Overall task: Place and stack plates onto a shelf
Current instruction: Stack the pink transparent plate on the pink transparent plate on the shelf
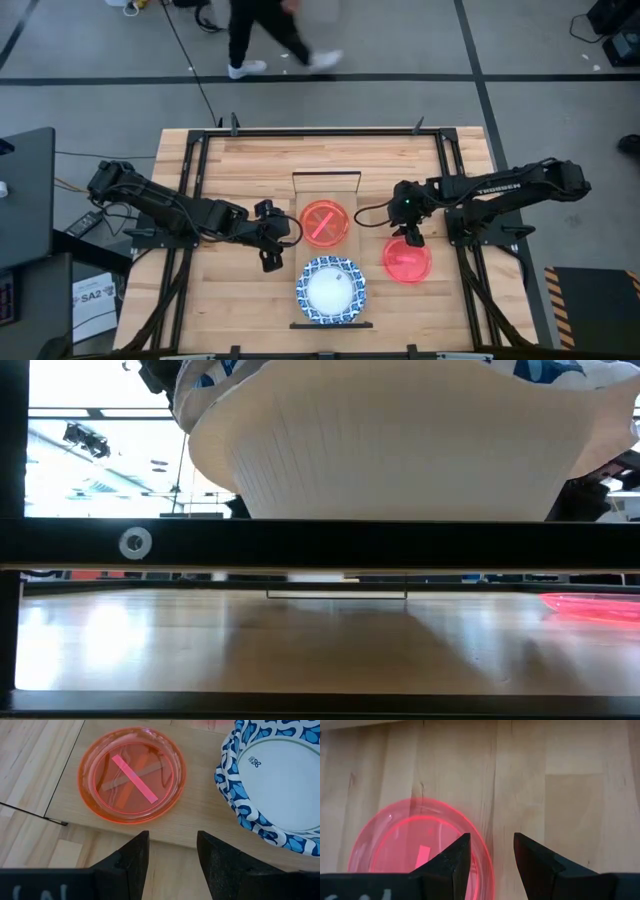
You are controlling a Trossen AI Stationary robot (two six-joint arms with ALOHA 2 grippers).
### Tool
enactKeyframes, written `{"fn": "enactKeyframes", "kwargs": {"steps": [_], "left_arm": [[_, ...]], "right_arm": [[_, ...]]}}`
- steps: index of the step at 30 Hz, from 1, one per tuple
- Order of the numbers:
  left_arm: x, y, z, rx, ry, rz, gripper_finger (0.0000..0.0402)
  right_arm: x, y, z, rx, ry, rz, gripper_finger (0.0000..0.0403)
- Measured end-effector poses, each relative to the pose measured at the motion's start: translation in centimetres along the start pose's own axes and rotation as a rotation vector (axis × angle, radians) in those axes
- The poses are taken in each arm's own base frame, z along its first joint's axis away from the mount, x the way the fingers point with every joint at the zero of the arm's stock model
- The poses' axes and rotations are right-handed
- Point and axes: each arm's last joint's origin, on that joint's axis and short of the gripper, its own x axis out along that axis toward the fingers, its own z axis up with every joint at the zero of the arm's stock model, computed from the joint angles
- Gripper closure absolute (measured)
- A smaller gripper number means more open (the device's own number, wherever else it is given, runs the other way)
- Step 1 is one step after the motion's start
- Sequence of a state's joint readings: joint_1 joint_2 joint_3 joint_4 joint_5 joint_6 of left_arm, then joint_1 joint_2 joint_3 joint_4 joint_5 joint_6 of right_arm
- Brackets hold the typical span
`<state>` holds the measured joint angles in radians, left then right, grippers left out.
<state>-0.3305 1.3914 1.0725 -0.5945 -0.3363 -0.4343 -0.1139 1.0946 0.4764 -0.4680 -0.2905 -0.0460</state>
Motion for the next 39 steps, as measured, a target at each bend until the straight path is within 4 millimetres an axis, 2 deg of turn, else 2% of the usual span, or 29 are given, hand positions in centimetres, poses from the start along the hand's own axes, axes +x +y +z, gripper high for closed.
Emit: {"fn": "enactKeyframes", "kwargs": {"steps": [4,13,25,39], "left_arm": [[0.0,0.0,0.0,0.000,0.000,0.000,0.0230],[0.0,0.0,0.0,0.000,0.000,0.000,0.0230],[0.0,0.0,0.0,0.000,0.000,0.000,0.0230],[0.0,0.0,0.0,0.000,0.000,0.000,0.0230]], "right_arm": [[0.5,-0.1,-0.9,0.007,0.022,0.001,0.0247],[0.8,-0.2,-0.8,0.005,0.023,0.001,0.0247],[3.3,-0.8,-1.3,0.046,0.165,0.060,0.0247],[3.0,-0.7,-1.3,0.038,0.151,0.040,0.0247]]}}
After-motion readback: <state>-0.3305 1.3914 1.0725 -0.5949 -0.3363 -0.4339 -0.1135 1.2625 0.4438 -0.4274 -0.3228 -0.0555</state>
